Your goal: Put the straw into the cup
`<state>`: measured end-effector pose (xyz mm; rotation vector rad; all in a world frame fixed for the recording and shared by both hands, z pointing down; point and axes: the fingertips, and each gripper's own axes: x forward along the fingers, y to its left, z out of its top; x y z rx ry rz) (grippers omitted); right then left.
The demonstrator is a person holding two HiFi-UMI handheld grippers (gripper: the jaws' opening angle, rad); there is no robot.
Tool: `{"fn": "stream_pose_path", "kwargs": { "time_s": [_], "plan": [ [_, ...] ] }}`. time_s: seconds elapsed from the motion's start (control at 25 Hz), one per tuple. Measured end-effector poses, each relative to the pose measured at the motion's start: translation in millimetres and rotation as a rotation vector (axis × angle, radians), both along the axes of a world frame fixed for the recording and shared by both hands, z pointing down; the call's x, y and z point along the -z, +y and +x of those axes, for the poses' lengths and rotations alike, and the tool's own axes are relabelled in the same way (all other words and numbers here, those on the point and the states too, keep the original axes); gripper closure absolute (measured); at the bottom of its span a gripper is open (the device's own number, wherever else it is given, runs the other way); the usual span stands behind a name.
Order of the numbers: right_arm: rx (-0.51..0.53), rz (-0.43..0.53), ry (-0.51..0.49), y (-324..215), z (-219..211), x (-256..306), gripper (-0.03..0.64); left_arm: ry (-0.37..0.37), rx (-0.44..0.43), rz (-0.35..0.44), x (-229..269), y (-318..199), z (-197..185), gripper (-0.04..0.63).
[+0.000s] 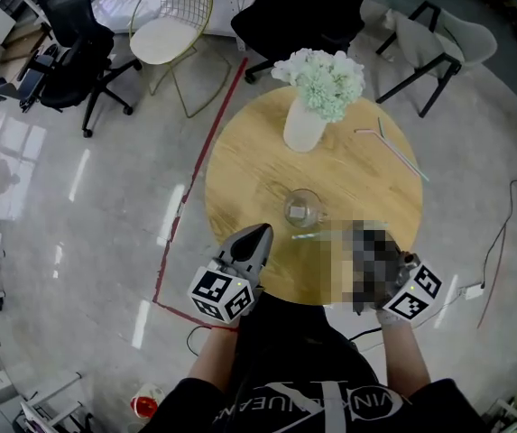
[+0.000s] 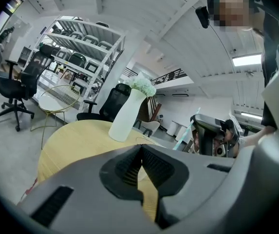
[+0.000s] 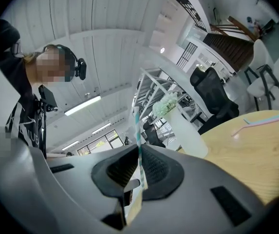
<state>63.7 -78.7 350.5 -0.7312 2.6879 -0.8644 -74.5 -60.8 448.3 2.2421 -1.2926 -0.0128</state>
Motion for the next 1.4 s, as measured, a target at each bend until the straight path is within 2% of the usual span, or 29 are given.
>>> {"fn": "stream_pose_path", "kwargs": {
  "time_s": [0.16, 0.52, 0.76, 0.96, 1.4],
  "plan": [
    [-0.061, -0.006, -0.012, -14.0, 5.5, 0.3, 0.595, -0.003, -0.026, -0.011, -6.4, -9.2, -0.4, 0.588],
    [-0.147, -0.033, 0.050, -31.9, 4.5, -19.9, 0.595, -0.016, -0.070, -0.029, -17.9, -25.8, 1.1, 0.588],
    [-0.165, -0.022, 0.125, -38.8, -6.9, -35.2, 0.595, -0.009, -0.087, -0.040, -25.4, -33.8, 0.4, 0.588],
    [-0.174, -0.035, 0.144, -41.9, -14.4, -46.4, 0.595, 0.005, -0.105, -0.041, -27.9, -40.7, 2.2, 0.588],
    [-0.179, -0.049, 0.209, -44.9, -29.3, -71.1, 0.595, -0.017, -0.143, -0.047, -39.0, -49.5, 4.3, 0.588]
  ]
}}
